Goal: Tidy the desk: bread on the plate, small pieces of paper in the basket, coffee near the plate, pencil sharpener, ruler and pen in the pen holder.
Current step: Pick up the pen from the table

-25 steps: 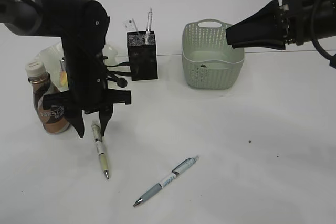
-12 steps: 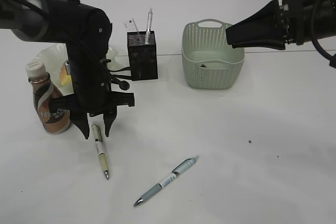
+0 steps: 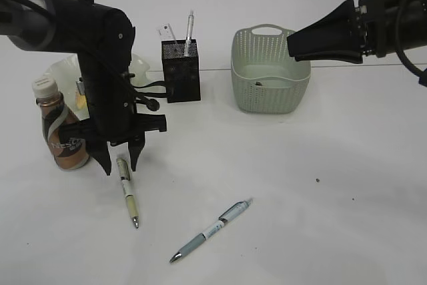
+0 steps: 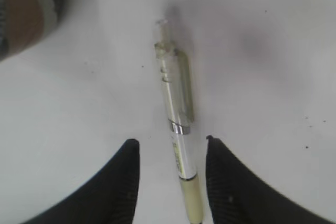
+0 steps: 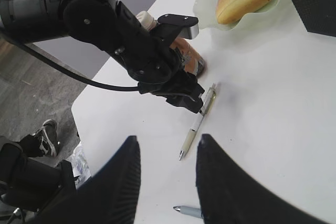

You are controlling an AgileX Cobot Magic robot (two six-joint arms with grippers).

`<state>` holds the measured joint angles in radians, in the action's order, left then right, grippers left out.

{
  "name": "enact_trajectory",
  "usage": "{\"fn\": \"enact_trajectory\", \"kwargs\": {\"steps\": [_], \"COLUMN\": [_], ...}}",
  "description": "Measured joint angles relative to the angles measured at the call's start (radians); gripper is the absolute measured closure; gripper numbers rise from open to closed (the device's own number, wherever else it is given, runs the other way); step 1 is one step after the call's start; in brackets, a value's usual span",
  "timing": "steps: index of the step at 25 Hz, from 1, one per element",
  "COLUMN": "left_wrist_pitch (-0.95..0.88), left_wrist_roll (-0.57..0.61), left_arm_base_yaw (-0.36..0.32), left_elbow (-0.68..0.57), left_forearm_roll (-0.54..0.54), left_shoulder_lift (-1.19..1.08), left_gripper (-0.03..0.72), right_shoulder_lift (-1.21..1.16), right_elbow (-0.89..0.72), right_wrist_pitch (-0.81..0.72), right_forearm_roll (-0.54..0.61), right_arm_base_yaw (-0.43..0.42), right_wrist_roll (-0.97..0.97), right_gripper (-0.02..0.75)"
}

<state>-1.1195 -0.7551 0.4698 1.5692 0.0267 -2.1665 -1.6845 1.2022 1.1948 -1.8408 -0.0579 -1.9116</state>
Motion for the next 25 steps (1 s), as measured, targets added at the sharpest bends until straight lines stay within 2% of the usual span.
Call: {"fn": "enact_trajectory", "kwargs": {"steps": [25], "left_wrist_pitch": [0.019], "left_wrist_roll": [0.03], "left_arm_base_yaw": [0.0], "left_elbow": [0.0], "left_forearm_roll": [-0.044], "left_shoulder_lift": [-0.075], "left_gripper": [0.411], "right_shoulder_lift": [0.0], "right_elbow": [0.0], "right_wrist_pitch": [0.0], "right_forearm_roll": [0.0], "right_arm_base_yaw": [0.0], "right_wrist_roll": [0.0], "right_gripper": [0.473]}}
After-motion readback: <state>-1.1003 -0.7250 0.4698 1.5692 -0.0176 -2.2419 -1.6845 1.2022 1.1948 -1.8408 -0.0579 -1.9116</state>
